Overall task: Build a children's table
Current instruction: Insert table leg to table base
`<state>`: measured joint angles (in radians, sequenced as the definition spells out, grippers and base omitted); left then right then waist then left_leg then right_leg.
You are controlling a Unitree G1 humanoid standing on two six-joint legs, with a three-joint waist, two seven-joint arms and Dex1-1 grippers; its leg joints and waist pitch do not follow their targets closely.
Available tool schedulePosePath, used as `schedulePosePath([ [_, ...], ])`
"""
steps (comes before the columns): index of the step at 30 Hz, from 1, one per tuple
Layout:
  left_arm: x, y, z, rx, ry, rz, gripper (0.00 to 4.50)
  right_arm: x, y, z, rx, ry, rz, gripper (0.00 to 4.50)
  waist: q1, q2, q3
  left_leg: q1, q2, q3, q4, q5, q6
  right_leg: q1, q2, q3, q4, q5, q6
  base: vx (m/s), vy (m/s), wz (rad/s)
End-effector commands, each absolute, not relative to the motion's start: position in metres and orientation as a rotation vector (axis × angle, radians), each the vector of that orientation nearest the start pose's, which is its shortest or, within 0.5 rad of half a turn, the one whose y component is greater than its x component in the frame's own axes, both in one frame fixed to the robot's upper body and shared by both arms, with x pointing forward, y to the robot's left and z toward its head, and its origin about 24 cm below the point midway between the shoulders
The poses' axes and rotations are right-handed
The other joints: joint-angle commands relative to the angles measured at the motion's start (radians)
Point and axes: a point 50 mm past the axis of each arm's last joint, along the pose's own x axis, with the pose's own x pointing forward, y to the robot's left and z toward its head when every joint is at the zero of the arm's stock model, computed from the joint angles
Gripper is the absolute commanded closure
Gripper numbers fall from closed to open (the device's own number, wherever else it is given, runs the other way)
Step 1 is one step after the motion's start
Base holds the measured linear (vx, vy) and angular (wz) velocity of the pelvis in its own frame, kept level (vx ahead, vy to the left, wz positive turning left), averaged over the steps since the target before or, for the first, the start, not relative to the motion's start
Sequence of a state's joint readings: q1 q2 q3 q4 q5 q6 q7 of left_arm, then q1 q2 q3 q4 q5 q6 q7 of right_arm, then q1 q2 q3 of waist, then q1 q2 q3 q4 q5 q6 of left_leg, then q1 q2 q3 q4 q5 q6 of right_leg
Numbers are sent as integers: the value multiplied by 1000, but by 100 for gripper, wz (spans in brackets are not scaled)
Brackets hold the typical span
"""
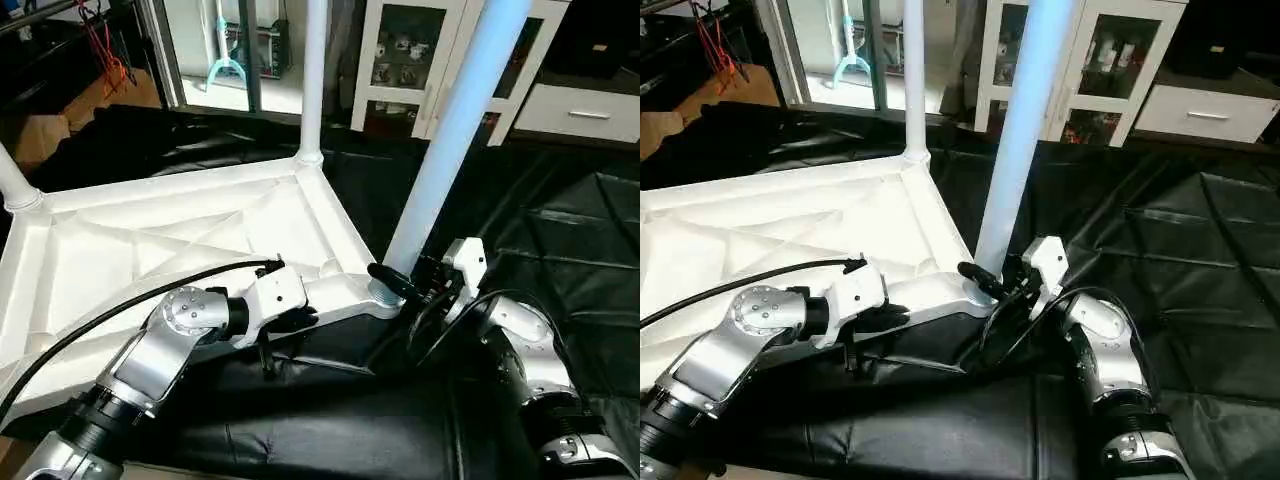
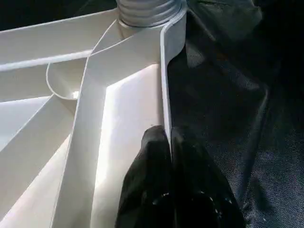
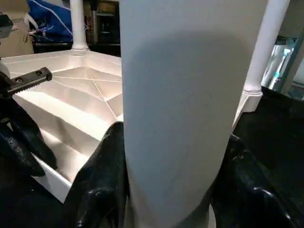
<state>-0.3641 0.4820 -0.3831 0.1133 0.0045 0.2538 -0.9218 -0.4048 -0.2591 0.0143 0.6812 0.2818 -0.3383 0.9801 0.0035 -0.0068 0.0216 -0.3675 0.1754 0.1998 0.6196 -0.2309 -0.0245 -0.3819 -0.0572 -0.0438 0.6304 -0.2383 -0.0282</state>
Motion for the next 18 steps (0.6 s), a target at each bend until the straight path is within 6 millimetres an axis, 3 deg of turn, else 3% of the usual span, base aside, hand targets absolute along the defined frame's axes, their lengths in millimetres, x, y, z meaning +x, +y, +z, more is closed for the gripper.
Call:
schedulePosePath([
  [1, 283, 132, 59, 565, 361, -1165, 450, 298, -174, 23, -23, 31, 870, 263, 0, 14, -51, 14, 66, -32, -63, 34, 125, 47, -86, 46, -44, 222, -293, 0, 0, 0],
  [11, 288, 133, 61, 576, 355, -1150, 450, 291, -179, 0, 229, 149, 760, 263, 0, 9, -50, 15, 68, -32, -66, 18, 122, 47, -86, 47, -47, 199, -296, 0, 0, 0],
  [14, 288, 131, 61, 573, 353, -1153, 450, 286, -178, -3, 210, 152, 777, 263, 1, 18, -50, 16, 69, -34, -67, 11, 110, 46, -86, 46, -47, 190, -294, 0, 0, 0],
  [18, 287, 130, 60, 573, 354, -1163, 450, 282, -176, -2, 153, 156, 837, 263, 0, 13, -50, 16, 68, -32, -66, 14, 108, 46, -85, 46, -47, 207, -293, 0, 0, 0],
])
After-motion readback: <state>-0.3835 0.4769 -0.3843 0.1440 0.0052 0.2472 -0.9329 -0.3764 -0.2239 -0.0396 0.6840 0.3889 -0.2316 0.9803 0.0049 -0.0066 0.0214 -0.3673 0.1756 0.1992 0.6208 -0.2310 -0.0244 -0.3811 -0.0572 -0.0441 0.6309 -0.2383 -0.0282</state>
